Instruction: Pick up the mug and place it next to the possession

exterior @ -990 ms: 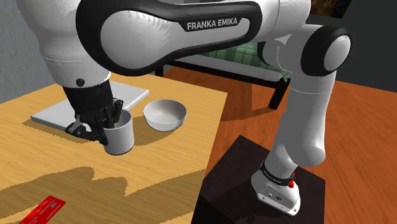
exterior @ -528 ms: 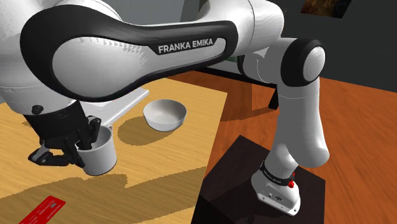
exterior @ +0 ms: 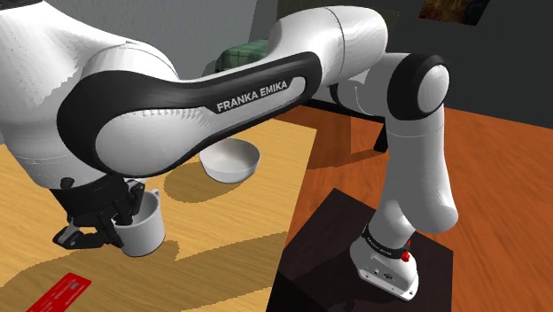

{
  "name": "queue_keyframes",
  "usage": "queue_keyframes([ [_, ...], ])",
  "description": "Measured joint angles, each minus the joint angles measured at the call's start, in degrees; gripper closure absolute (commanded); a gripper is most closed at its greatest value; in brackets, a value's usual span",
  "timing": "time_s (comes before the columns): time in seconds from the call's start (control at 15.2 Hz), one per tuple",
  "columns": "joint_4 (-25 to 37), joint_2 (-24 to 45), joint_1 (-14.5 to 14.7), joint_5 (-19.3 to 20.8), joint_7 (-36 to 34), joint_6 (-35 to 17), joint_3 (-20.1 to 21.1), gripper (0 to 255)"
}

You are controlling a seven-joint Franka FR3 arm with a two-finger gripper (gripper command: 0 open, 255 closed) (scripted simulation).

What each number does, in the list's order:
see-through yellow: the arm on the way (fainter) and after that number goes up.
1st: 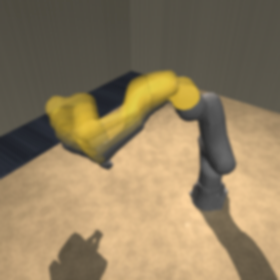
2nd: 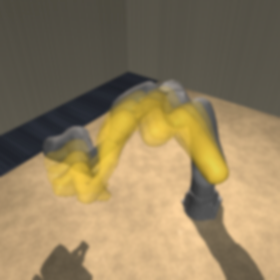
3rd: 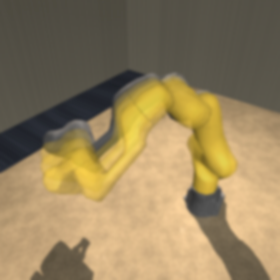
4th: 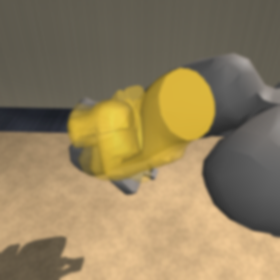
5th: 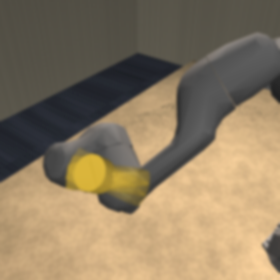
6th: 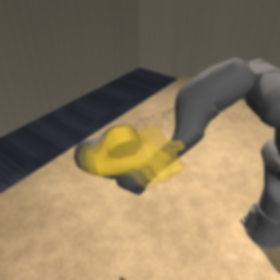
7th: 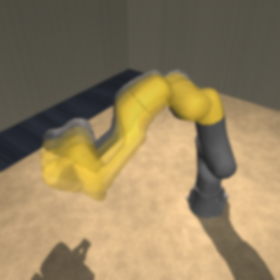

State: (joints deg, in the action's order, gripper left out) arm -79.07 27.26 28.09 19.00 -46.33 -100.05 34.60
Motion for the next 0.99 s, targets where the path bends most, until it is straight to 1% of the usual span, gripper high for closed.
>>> queue_keyframes([
  [0.46,-0.9,0.0,0.0,0.1,-0.3,-0.9,0.0,255],
  [0.53,-0.9,0.0,0.0,0.1,-0.3,-0.9,0.0,0],
  [0.92,-0.9,0.0,-0.1,0.1,-0.2,-0.9,0.0,0],
  [0.99,-0.2,-0.1,0.0,0.0,-0.1,-0.1,0.0,0],
])
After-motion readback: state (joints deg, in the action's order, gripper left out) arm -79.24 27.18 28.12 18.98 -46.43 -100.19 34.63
